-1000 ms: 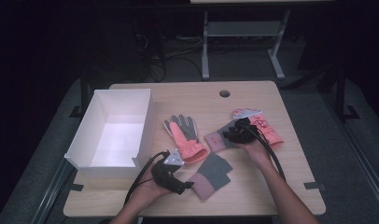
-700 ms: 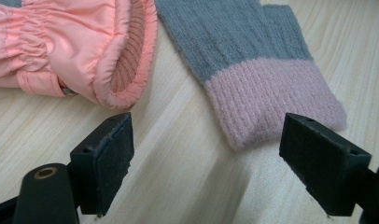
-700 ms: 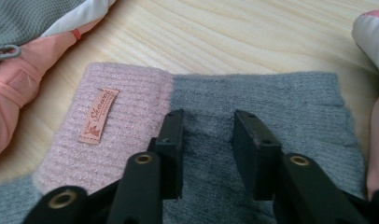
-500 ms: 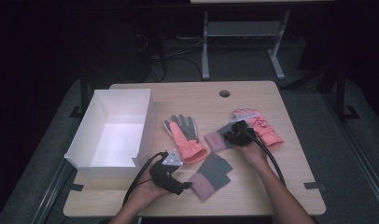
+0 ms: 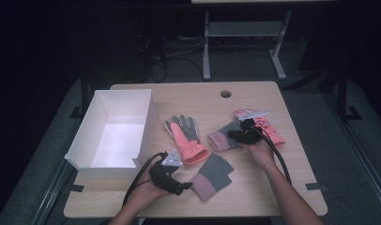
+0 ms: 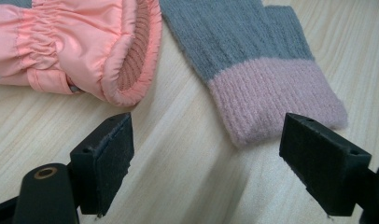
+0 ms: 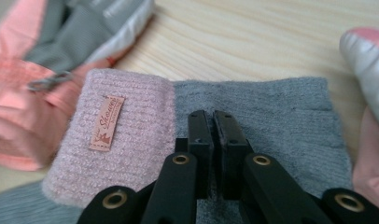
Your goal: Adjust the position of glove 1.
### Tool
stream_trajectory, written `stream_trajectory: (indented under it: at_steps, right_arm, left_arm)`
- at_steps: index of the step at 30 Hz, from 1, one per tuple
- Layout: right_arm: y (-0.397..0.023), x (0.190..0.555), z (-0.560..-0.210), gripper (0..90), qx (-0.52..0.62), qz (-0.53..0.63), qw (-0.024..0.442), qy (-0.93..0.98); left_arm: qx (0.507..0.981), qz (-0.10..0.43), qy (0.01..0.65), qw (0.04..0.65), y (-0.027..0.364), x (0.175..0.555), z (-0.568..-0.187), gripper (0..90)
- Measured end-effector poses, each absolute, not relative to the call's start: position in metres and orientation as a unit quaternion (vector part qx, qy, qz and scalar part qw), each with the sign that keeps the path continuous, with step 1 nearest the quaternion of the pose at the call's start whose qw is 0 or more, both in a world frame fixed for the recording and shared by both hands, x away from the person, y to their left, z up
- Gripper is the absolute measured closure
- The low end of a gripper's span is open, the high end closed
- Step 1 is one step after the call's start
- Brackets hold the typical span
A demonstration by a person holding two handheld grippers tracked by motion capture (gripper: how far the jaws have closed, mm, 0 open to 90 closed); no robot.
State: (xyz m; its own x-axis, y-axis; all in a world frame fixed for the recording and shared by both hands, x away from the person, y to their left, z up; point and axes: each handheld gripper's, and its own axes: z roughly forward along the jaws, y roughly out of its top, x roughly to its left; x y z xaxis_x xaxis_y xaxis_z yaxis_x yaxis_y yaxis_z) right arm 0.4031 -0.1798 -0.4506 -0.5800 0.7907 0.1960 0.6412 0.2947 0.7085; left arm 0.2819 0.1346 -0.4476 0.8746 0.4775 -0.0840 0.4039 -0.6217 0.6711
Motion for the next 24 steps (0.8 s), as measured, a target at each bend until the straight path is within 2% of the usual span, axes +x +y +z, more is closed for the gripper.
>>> stream_trajectory:
  at_steps: [7, 24]
  right_arm:
    - [-0.187, 0.389, -0.431, 86.4, 0.432, 0.411, 0.096, 0.797]
    - [-0.197, 0.353, -0.417, 86.4, 0.416, 0.425, 0.078, 0.800]
  left_arm:
    - [0.900, 0.051, 0.244, 0.357, 0.135, 0.282, -0.447, 17.2]
    - [0.903, 0.054, 0.240, 0.352, 0.139, 0.282, -0.444, 17.2]
